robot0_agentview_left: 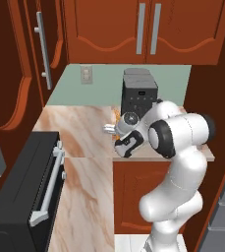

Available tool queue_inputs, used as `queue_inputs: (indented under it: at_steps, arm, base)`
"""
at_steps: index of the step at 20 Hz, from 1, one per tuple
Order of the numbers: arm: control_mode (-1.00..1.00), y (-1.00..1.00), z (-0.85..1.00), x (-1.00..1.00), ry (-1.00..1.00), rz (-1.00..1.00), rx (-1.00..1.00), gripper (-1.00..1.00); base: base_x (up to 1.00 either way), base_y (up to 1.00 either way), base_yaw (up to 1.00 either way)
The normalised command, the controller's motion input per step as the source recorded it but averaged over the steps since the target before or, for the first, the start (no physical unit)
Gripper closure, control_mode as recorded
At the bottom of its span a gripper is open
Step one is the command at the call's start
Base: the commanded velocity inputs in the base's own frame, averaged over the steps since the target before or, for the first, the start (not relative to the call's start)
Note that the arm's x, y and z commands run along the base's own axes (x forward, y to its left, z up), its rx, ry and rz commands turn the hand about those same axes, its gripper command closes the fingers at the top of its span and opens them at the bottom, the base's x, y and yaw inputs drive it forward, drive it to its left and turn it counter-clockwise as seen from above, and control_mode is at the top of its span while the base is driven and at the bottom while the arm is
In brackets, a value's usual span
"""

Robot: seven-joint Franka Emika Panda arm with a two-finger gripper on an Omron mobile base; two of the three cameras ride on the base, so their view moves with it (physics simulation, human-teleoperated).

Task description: Take the fork and place it on the left side of the plate. Then take the spoon and place it on the right side of the plate. Make sure they're directly next to the plate.

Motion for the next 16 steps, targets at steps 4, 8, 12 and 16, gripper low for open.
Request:
queue_inputs:
  at_steps: [4, 8, 12, 16]
  arm:
    - [-1.0, 0.0, 0.59, -0.33, -0.13, 0.0, 0.07, 1.0]
    - [-1.0, 0.03, 0.66, -0.33, -0.08, 0.0, 0.05, 1.0]
    - [-1.0, 0.07, 0.75, -0.29, -0.02, 0.0, 0.03, 1.0]
    - [-1.0, 0.01, 0.81, -0.31, 0.0, 0.0, 0.03, 1.0]
  base:
    - [0.0, 0.0, 0.0]
    - [0.0, 0.0, 0.0]
    - [0.0, 0.0, 0.0]
    - [0.0, 0.0, 0.0]
